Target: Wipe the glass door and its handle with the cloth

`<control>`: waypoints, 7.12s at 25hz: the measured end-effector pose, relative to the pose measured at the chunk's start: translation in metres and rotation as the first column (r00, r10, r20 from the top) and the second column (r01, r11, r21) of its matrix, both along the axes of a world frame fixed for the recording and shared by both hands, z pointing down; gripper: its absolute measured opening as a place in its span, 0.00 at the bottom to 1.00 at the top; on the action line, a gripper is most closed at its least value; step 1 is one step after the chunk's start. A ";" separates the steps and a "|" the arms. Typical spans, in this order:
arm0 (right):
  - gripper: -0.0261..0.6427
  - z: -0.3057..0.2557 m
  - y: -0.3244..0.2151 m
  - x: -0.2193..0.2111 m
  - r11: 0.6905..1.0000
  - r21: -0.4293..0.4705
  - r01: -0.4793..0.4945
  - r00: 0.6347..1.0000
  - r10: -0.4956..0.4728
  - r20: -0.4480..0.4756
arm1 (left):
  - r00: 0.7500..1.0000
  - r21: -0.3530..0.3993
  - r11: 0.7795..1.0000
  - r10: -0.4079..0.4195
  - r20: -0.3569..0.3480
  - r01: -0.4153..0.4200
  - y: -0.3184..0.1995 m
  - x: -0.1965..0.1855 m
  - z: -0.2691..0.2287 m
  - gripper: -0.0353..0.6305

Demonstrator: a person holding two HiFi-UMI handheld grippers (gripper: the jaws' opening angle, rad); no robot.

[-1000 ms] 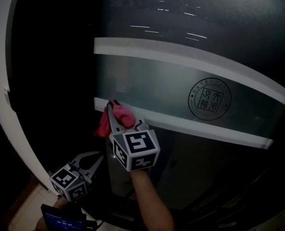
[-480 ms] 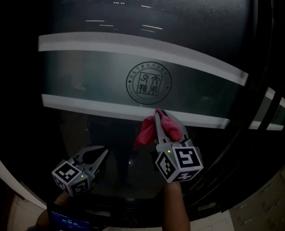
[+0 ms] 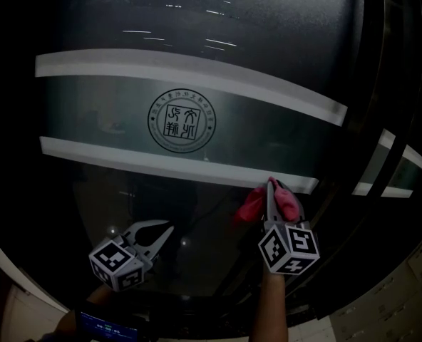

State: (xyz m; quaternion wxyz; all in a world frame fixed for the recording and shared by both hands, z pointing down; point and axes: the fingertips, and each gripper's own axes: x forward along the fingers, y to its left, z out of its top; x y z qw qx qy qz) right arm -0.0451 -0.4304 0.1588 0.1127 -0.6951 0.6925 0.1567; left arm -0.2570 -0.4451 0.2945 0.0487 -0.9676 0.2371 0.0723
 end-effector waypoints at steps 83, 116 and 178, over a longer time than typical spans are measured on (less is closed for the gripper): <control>0.11 0.132 -0.075 -0.427 0.863 -0.052 0.502 0.851 -0.504 -0.149 | 0.871 0.018 0.878 -0.476 0.120 0.478 -0.050 -0.266 0.066 0.07; 0.11 0.179 -0.031 -0.100 0.989 -0.084 0.124 0.981 -0.134 -0.138 | 0.985 -0.027 0.991 -0.131 0.110 0.135 0.008 -0.010 0.078 0.07; 0.11 0.056 0.250 0.350 0.996 0.006 0.088 0.982 -0.086 -0.167 | 0.967 -0.049 0.973 0.229 0.115 -0.225 0.276 0.532 0.017 0.07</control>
